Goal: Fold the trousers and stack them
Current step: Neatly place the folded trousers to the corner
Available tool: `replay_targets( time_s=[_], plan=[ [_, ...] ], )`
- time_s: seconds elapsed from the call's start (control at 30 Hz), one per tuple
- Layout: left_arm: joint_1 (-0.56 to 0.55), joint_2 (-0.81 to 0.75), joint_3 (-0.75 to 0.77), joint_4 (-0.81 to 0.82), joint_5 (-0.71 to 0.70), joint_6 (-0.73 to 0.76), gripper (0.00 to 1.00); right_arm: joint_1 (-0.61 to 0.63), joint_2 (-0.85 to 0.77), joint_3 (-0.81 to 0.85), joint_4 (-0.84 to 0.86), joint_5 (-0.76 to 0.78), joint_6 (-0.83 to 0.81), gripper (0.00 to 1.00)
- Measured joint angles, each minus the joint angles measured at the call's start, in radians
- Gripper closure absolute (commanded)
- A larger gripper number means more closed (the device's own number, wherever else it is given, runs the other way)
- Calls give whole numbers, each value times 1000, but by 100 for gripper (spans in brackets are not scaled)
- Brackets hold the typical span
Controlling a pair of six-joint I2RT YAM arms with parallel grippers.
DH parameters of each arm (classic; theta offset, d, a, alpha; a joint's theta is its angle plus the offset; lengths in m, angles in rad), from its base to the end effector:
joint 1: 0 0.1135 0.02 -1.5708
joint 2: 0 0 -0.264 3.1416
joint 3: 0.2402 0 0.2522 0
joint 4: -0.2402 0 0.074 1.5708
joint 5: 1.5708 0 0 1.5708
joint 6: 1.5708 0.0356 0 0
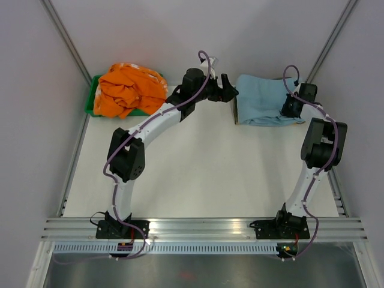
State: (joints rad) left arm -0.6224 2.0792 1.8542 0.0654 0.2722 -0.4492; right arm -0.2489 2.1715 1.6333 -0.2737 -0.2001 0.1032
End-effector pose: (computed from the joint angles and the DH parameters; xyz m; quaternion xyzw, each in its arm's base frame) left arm 0.4068 -0.3037 0.3307 0.1529 0.7437 -0.4168 0.4997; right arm 0.4720 -0.1127 0.1782 0.1255 0.9164 0.0657 0.3743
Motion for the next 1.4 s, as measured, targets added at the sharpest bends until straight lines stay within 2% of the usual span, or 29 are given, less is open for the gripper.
replay_targets(
  time_s=[0.13, 0.23, 0.3, 0.33, 0.43, 0.6, 0.73, 0.8, 0.83, 0.9, 0.97, 1.0, 1.03, 1.07, 1.13, 1.27, 1.33, 1.4],
  plan=[
    [3, 28, 10, -4, 7, -4, 5, 3, -209, -254, 77, 11, 36, 100],
    [-4, 154, 159, 3, 22, -50, 10, 3, -337, -370, 101, 29, 55, 100],
    [-17, 247, 240, 48, 26, -100, 15, 3, -363, -391, 101, 45, 59, 100],
    [-28, 282, 255, 73, 26, -129, 21, 3, -363, -392, 100, 50, 61, 100],
    [-76, 382, 285, 125, 21, -203, 29, 5, -364, -419, 94, 64, 61, 100],
    [-166, 552, 387, 135, 11, -296, 34, -2, -361, -446, 67, 103, 58, 100],
    [-200, 659, 476, 97, -2, -355, 43, -26, -354, -399, 3, 51, 65, 99],
    [-197, 676, 482, 77, -7, -370, 47, -37, -368, -364, -24, -13, 77, 94],
    [-193, 680, 482, 60, -8, -374, 47, -39, -384, -357, -30, -37, 84, 86],
    [-183, 682, 479, 32, -7, -378, 51, -38, -448, -353, -34, -87, 99, 79],
    [-175, 678, 458, 40, 4, -380, 67, -36, -527, -347, -29, -123, 113, 77],
    [-172, 668, 429, 43, 13, -375, 77, -34, -560, -338, -14, -140, 115, 78],
    [-169, 647, 379, 49, 27, -369, 82, -33, -585, -327, 11, -151, 118, 91],
    [-167, 620, 321, 55, 43, -360, 87, -33, -595, -314, 31, -158, 117, 97],
    [-163, 539, 168, 75, 72, -337, 96, -33, -579, -253, 69, -167, 123, 100],
    [-164, 334, -73, 126, 72, -285, 98, -33, -429, -150, 117, -171, 121, 100],
    [-165, 269, -79, 182, 54, -264, 98, -33, -343, -152, 124, -169, 117, 100],
    [-165, 250, 11, 225, 38, -256, 98, -33, -281, -180, 122, -165, 114, 100]
  ],
)
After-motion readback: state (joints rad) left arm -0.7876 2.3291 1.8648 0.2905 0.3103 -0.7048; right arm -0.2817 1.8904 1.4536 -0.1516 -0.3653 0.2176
